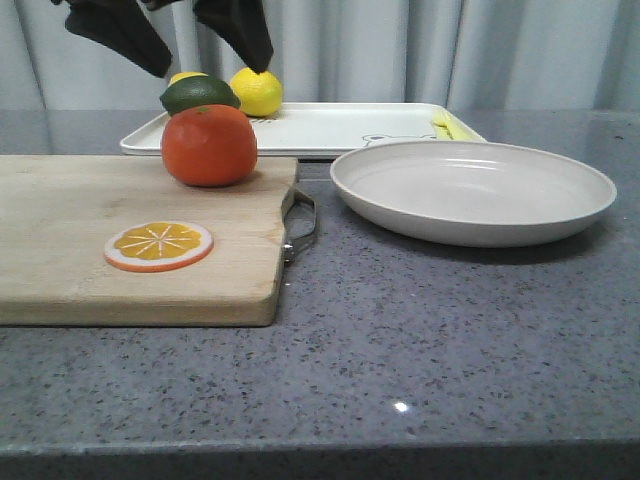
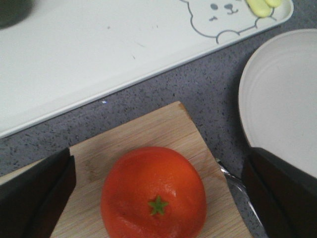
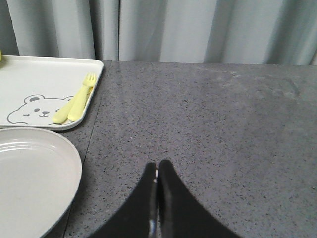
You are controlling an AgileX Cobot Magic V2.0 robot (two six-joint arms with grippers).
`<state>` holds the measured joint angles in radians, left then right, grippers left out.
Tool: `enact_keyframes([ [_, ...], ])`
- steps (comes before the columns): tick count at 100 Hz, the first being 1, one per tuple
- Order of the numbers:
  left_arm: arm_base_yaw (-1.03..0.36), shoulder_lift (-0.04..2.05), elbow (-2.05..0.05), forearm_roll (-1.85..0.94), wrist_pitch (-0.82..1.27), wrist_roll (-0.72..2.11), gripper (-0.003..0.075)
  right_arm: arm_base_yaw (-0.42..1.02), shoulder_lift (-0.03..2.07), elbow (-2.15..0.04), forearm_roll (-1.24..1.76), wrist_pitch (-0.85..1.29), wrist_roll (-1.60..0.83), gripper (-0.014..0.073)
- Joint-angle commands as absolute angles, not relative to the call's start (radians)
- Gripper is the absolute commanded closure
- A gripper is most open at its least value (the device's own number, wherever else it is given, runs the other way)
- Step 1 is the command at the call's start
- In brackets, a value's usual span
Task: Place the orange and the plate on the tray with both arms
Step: 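Lower the left gripper onto the orange on the cutting board and grasp it, then carry the orange with the left gripper over the white plate and release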
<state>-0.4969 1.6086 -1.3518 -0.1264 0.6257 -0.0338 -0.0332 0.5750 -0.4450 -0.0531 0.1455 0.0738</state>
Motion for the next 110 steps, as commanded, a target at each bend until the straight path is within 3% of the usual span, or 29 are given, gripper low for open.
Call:
enact_keyframes([
  [1,-0.506,1.598,-1.409,-0.143,0.629,-0.036,0.0067,-0.039,0.582,-0.482,-0.061,0.06,0.077,0.0662],
  [34,-0.506,1.652,-1.42,-0.145,0.666,-0.036,0.009,-0.039,0.582,-0.482,-0.061,0.061,0.077,0.0662],
  [82,-0.506,1.659,-1.424,-0.145,0.676,-0.036,0.043,-0.039,0.582,-0.482,-0.061,0.061,0.077,0.0662],
  [110,-0.559,1.673,-1.514,-0.165,0.678,-0.036,0.0459,-0.039,0.582,-0.482,-0.061,0.061,0.077,0.0662],
])
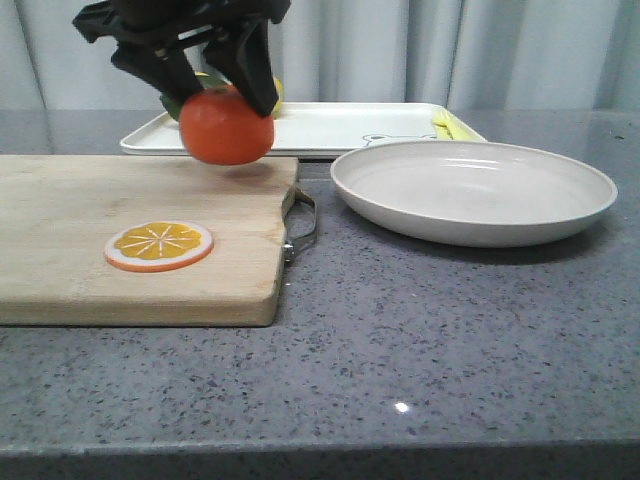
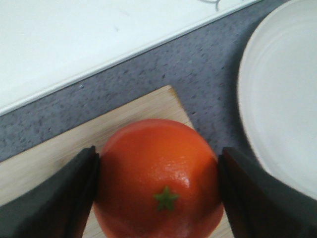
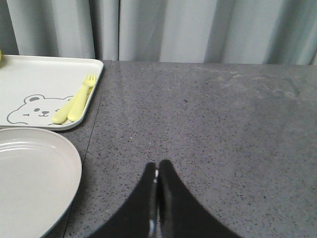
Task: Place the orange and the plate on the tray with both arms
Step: 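Carry the orange with the left gripper over the white plate and release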
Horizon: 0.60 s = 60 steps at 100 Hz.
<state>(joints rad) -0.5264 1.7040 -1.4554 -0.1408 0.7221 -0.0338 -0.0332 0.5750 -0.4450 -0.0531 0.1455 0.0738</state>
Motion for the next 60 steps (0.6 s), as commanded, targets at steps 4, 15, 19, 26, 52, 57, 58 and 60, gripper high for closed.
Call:
enact_keyframes([
  [4,-0.578,1.683,-1.534,-0.165,0.678,-0.036,0.0459,-0.039,0.582,-0.482,-0.061,0.061,0.077,0.0662],
  [15,-0.643,1.722,-1.583,-0.168,0.68,-0.036,0.0459,-0.039,0.582,-0.482,-0.061,0.062,0.077,0.0662],
  [19,-0.668,1.741,-1.6,-0.168,0.68,-0.036,0.0458,-0.039,0.582,-0.482,-0.061,0.063,0.077,0.0662],
  [26,-0.708,1.771,-1.632,-0.168,0.68,-0.036,0.0459,-0.039,0.582,-0.482,-0.061,0.067,0.077,0.0662],
  [52,-0.784,1.885,-1.745,-0.168,0.68,-0.036,0.0458,-0.039,0.582,-0.482,-0.061,0.067,0.077,0.0662],
  [57,-0.788,1.897,-1.756,-0.17,0.68,-0.036,0.0458,-0.039,0.582,-0.482,-0.061,0.067,0.077,0.0662],
  [58,-0.79,1.901,-1.756,-0.17,0.68,-0.036,0.0458,-0.039,0.582,-0.482,-0.061,0.067,0.077,0.0662],
  [60,-0.79,1.902,-1.758,-0.17,0.68,-0.034,0.0457,-0.039,0.582,-0.482,-0.061,0.067,0.077,0.0662],
])
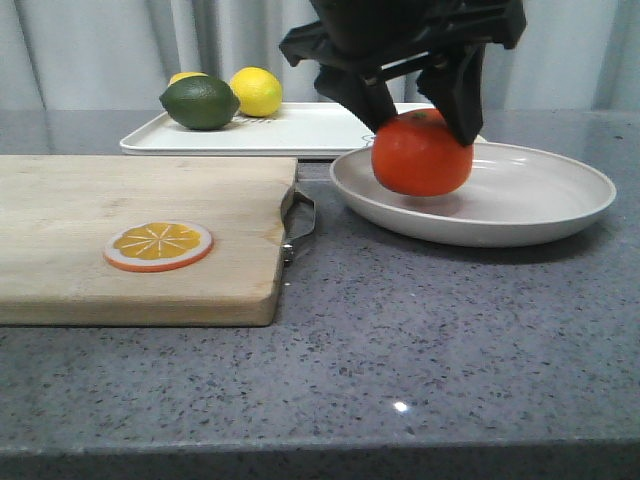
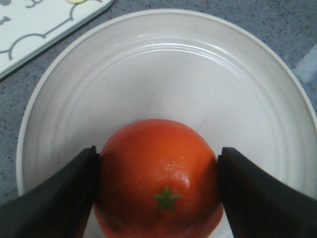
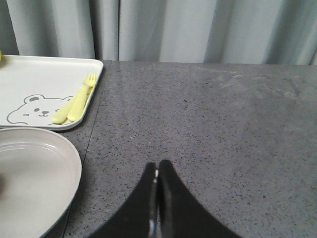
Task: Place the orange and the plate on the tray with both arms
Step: 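Carry the orange with the left gripper over the white plate and release, then raise the left gripper away from the plate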
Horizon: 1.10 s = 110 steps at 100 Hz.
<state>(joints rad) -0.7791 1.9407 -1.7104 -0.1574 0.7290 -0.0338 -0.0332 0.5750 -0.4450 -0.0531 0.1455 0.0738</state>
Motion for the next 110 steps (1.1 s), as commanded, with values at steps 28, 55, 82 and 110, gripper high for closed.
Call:
enact_keyframes([
  [28,-0.79,1.909,-1.761,-0.17,0.68,0.0,0.0322,-0.039,0.582,-0.482,-0.061,0.067,0.077,0.0662],
  [55,-0.79,1.909,-1.764,-0.18,0.682,0.0,0.0132,-0.039,0.582,-0.482,-0.061,0.068,0.077,0.0662],
  [82,-0.79,1.905,-1.835,-0.18,0.734,0.0,0.0134,-0.039,0.582,-0.482,-0.061,0.068,0.077,0.0662],
  [110,-0.79,1.837,-1.837,-0.178,0.717,0.0,0.035,-0.039,0.582,-0.482,-0.061,0.072,0.077,0.0662],
])
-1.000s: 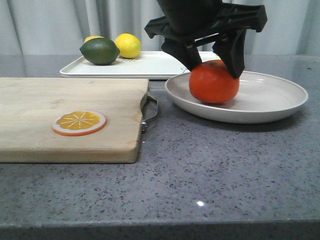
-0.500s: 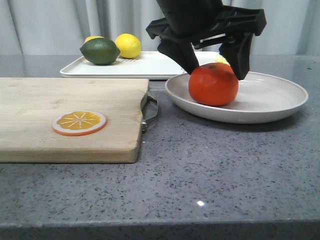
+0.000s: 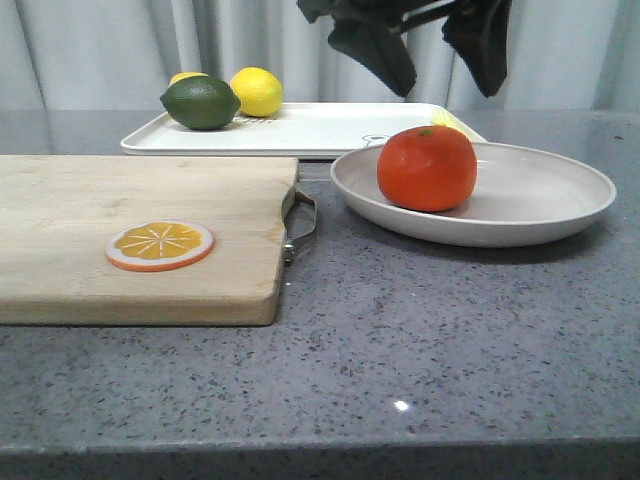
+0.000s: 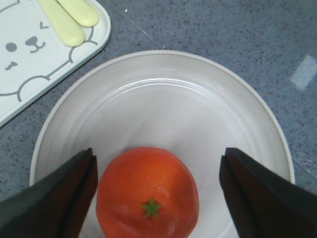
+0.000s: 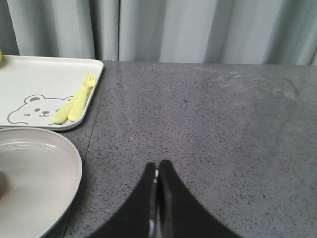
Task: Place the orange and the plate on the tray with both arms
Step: 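Raise the left gripper away from the plate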
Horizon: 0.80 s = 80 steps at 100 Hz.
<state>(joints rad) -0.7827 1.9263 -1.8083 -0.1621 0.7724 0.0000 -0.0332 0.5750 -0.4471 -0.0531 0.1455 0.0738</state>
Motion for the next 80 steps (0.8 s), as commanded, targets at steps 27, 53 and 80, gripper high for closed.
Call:
enact_keyframes([
  [27,-0.782,1.721,-1.702,-0.167,0.675,0.0,0.058,-0.039,0.582,-0.482,-0.061,0.09,0.077,0.0662],
  [53,-0.721,1.539,-1.479,-0.167,0.569,-0.015,0.0738,-0.039,0.582,-0.482,-0.061,0.157,0.077,0.0662],
  [80,-0.658,1.302,-1.191,-0.173,0.456,-0.039,0.0738,-0.019,0.582,-0.482,-0.061,0.177,0.077,0.0662],
])
